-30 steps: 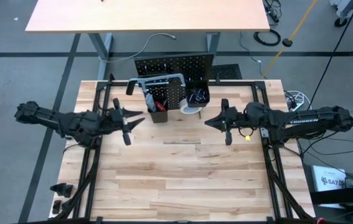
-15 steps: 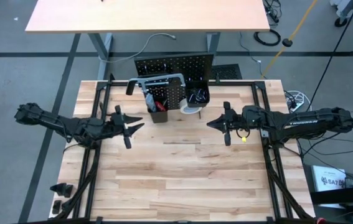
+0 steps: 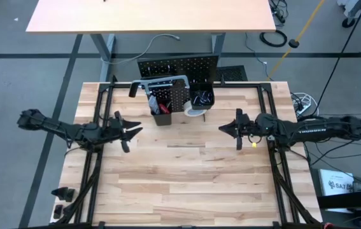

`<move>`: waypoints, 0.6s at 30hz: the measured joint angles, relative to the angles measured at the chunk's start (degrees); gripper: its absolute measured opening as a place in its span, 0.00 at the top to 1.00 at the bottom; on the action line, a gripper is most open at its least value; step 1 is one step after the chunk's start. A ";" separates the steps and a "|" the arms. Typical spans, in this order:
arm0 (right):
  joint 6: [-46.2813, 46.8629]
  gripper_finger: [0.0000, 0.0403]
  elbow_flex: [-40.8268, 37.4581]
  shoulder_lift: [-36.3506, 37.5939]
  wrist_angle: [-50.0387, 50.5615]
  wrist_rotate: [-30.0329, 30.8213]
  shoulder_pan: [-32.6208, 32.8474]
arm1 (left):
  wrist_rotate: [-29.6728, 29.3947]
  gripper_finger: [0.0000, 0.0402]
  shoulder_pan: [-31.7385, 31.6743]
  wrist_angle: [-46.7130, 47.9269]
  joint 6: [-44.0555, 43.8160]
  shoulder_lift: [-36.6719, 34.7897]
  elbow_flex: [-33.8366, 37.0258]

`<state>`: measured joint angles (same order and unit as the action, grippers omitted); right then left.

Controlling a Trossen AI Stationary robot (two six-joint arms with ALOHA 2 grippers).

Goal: Hang tools onto peg board
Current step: Return to Home Position

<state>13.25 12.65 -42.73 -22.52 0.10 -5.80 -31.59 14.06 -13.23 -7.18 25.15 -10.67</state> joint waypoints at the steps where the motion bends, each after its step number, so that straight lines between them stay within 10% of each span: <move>1: 0.51 1.00 -0.82 1.07 -0.12 -0.07 -0.31 | 0.00 0.70 0.00 0.24 0.00 -0.84 0.41; 18: 0.66 1.00 -3.05 13.80 10.17 -2.27 -0.96 | -0.15 0.70 0.00 7.99 -1.54 -13.84 4.10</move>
<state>13.91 9.60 -28.93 -12.35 -2.17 -6.76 -31.75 14.06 -5.24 -8.72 11.31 -6.57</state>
